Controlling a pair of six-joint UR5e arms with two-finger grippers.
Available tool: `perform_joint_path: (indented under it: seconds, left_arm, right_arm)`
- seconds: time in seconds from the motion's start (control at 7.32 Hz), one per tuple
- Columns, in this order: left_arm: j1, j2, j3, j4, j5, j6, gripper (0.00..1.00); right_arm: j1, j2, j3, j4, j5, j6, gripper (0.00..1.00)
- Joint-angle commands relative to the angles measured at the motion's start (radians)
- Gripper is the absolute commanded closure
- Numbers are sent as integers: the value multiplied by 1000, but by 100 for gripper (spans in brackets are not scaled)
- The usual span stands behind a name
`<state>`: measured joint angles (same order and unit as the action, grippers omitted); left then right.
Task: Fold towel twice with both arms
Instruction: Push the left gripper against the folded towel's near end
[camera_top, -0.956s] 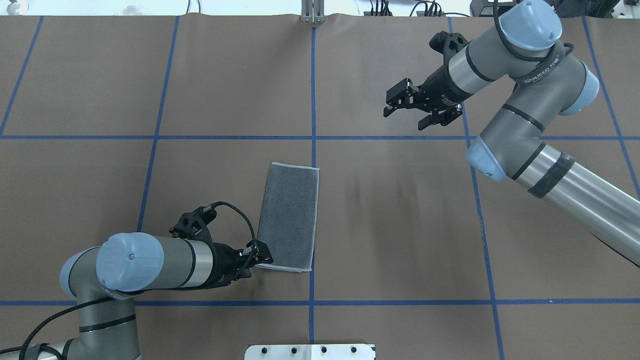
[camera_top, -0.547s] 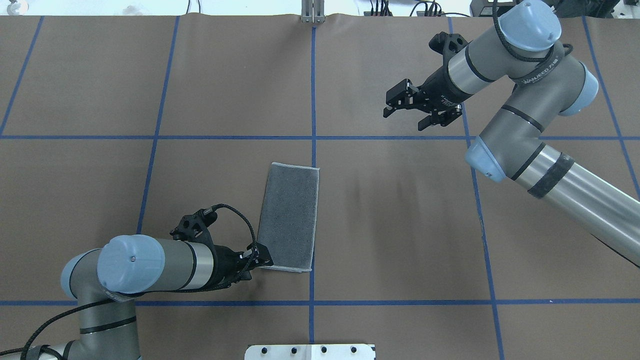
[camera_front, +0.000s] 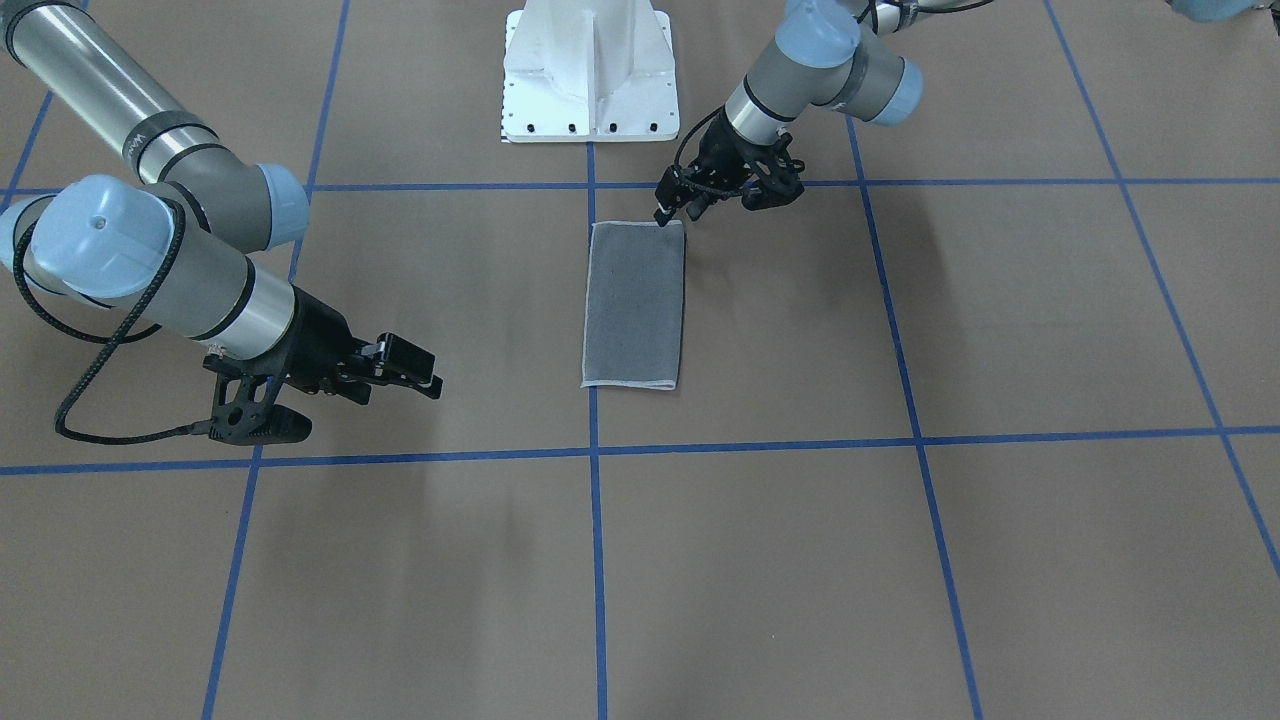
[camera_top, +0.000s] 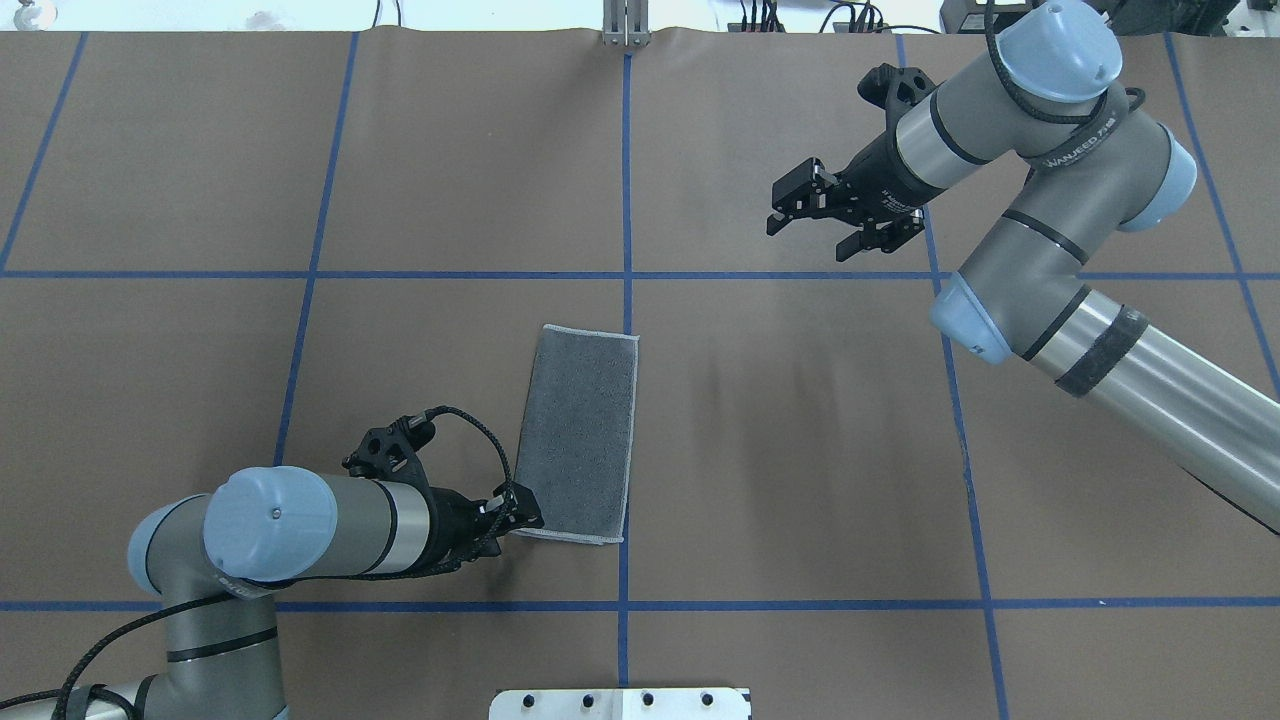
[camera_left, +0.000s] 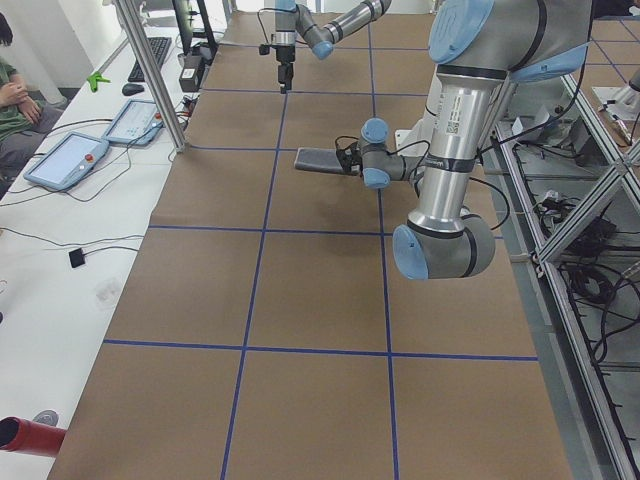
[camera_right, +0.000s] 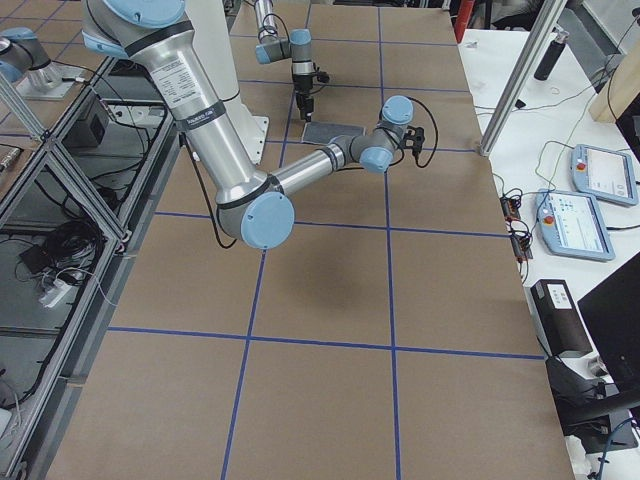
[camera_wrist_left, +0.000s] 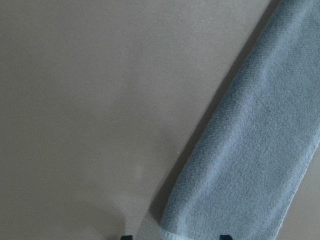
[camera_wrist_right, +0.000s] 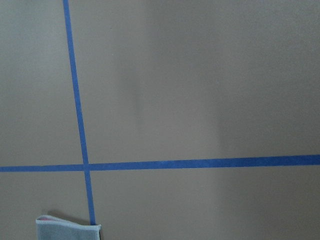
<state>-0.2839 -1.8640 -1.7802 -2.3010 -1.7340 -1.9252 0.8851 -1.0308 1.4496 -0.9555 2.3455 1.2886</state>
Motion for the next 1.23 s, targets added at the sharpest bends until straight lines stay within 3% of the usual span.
perform_joint_path:
  seconds: [0.0, 0.82, 0.96, 1.09]
  left_arm:
    - [-6, -3, 4, 0, 1, 0, 34]
    - [-17, -55, 51, 0, 2, 0, 44]
    - [-21, -55, 51, 0, 2, 0, 50]
    - [-24, -55, 51, 0, 2, 0, 66]
  right_arm:
    - [0, 0, 0, 1, 0, 2, 0]
    - [0, -2, -8, 1, 2, 0, 0]
    - [0, -2, -8, 1, 2, 0, 0]
    - [-3, -3, -8, 1, 0, 0, 0]
